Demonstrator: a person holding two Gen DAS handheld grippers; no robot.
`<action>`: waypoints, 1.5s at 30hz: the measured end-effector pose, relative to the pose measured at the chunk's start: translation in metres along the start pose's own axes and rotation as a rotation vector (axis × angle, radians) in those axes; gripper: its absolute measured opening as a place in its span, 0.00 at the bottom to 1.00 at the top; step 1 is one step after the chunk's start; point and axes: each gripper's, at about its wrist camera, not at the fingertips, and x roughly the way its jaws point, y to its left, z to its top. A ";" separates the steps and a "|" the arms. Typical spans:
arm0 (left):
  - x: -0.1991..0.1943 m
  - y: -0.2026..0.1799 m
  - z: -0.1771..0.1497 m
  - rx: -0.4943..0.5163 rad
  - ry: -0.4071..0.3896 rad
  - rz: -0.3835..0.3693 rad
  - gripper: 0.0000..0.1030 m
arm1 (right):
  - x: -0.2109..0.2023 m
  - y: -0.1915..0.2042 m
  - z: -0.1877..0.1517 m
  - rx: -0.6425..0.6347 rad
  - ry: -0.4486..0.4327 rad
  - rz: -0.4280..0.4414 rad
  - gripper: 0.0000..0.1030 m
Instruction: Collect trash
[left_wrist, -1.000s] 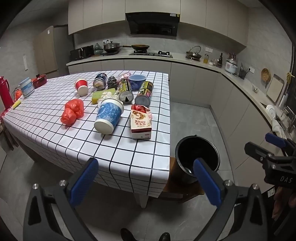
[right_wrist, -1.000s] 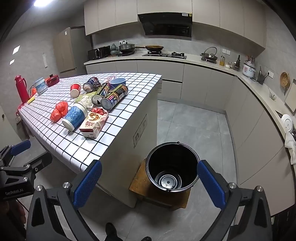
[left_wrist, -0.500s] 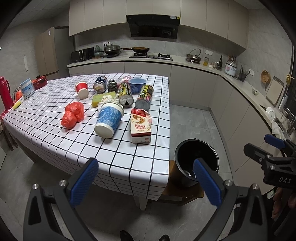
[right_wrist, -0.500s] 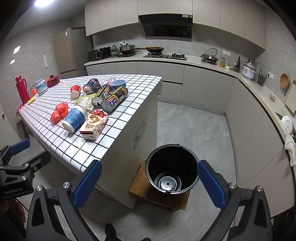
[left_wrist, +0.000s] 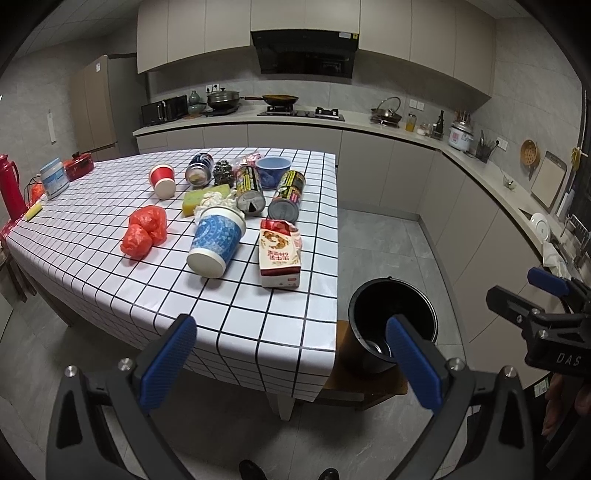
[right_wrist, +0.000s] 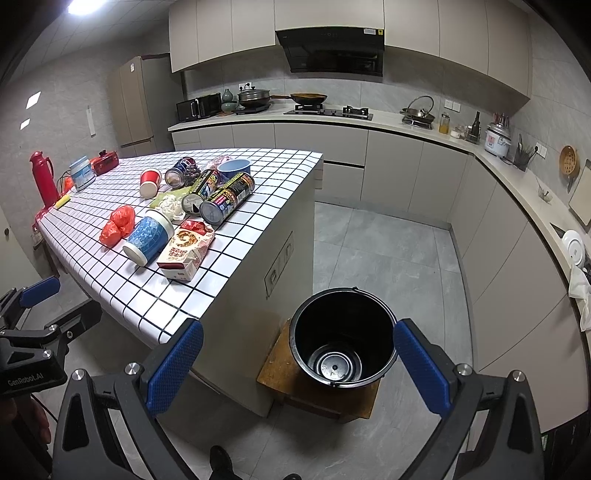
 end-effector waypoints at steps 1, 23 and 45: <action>0.000 0.000 0.000 -0.001 0.000 0.000 1.00 | 0.000 -0.001 0.000 0.000 0.001 0.001 1.00; -0.001 0.002 0.001 -0.003 -0.004 -0.001 1.00 | 0.003 -0.003 0.002 0.003 0.004 0.002 1.00; 0.000 0.005 0.004 -0.013 -0.003 0.010 1.00 | 0.005 -0.004 0.003 0.003 0.005 0.004 1.00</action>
